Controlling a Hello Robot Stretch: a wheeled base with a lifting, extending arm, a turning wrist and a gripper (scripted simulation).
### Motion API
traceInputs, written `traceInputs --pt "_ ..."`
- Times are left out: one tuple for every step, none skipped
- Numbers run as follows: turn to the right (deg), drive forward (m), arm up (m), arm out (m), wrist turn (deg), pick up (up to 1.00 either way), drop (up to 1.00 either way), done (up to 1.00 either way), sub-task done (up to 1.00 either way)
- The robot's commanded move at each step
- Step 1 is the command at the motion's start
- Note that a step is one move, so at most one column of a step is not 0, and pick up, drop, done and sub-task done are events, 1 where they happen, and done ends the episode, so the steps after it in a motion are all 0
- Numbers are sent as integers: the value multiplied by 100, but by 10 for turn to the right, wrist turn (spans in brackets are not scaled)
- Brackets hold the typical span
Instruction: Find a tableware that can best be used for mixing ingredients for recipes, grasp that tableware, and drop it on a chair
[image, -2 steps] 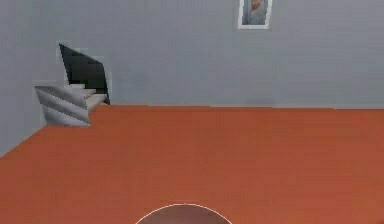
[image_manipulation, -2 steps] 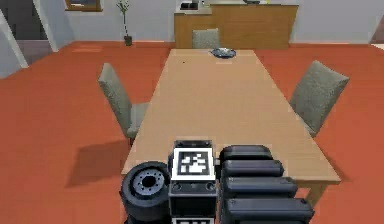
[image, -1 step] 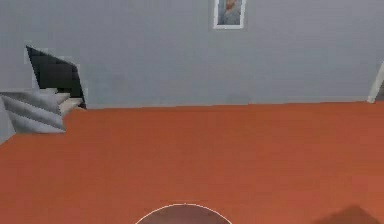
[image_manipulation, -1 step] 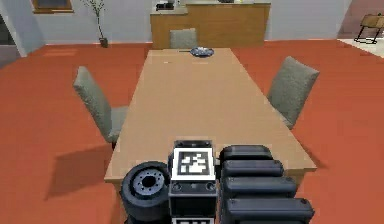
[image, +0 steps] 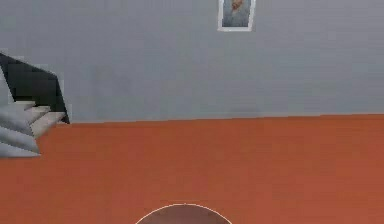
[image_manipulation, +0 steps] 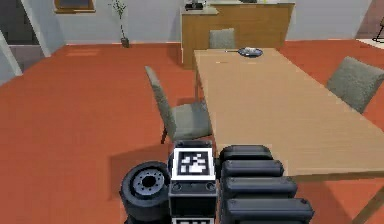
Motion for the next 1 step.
traceInputs --pt "450 0 0 0 0 0 0 0 0"
